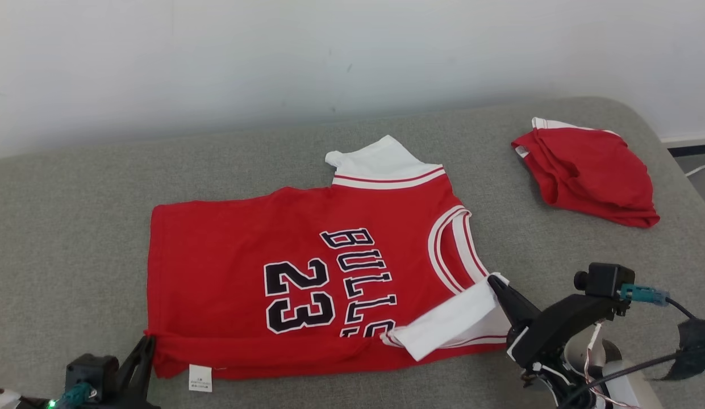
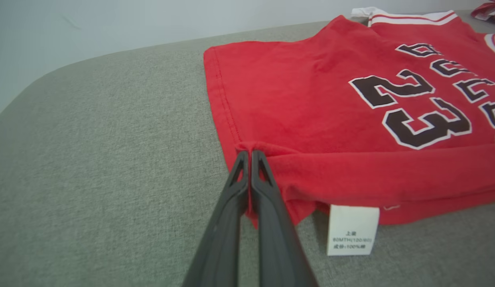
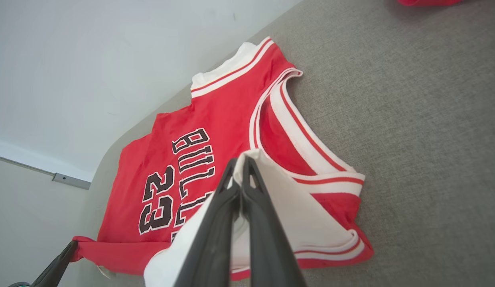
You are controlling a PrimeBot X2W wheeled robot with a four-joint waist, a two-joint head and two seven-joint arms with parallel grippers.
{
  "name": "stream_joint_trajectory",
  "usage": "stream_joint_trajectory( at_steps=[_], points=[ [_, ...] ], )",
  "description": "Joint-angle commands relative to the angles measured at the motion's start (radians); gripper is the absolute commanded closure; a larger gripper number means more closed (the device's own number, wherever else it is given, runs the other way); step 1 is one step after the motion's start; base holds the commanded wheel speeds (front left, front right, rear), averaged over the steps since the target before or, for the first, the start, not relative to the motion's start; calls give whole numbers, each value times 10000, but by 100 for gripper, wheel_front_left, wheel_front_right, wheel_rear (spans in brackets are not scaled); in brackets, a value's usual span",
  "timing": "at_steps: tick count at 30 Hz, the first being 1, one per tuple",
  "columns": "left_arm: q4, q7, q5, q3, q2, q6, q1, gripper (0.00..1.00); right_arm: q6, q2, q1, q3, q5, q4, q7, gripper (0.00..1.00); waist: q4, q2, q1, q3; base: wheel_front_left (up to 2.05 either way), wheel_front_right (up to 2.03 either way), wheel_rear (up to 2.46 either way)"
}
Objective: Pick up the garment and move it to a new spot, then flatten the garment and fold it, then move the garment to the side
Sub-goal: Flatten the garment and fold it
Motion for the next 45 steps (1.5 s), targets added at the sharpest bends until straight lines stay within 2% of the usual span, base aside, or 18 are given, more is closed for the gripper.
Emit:
stream_joint_trajectory(
  at_steps=[1,12,13,14,21,29,34,38,45],
  points=[
    [194,48,27,-59,35,-90,-259,100,6,-8,-268,72,49,276,-80,100,-60,-1,-1,228,0,0,0],
    [1781,33,179,-334,-138,-634,-1791,100,6,4,-2524,588,96,3486,-1388,100,-74,-1,-1,855,0,0,0],
    [1891,-58,212,-361,-161,-640,-1873,78,6,-6,-2652,621,128,3633,-1623,87,-62,-1,-1,864,0,0,0],
    [1985,-127,229,-379,-189,-640,-1930,0,6,-9,-2723,699,184,3751,-1827,0,-48,-1,-1,864,0,0,0],
    [2270,-727,85,-177,-491,-440,-1657,0,6,-373,-2685,1255,666,4069,-3154,0,88,-1,-1,615,0,0,0],
    [1098,-961,31,297,-686,30,-384,0,6,-1289,-1706,2026,435,3306,-4343,0,347,-1,-1,299,0,0,0],
    [428,-980,3,530,-734,152,362,0,6,-1615,-1071,2150,171,2815,-4498,0,404,-1,-1,195,0,0,0],
    [214,-978,20,699,-755,148,745,0,6,-1944,-330,2234,-527,2247,-4295,0,400,-1,-1,197,0,0,0],
    [367,-979,128,902,-867,3,574,0,6,-1889,226,2150,-1416,1873,-3886,0,147,-1,-1,422,0,0,0]
  ],
)
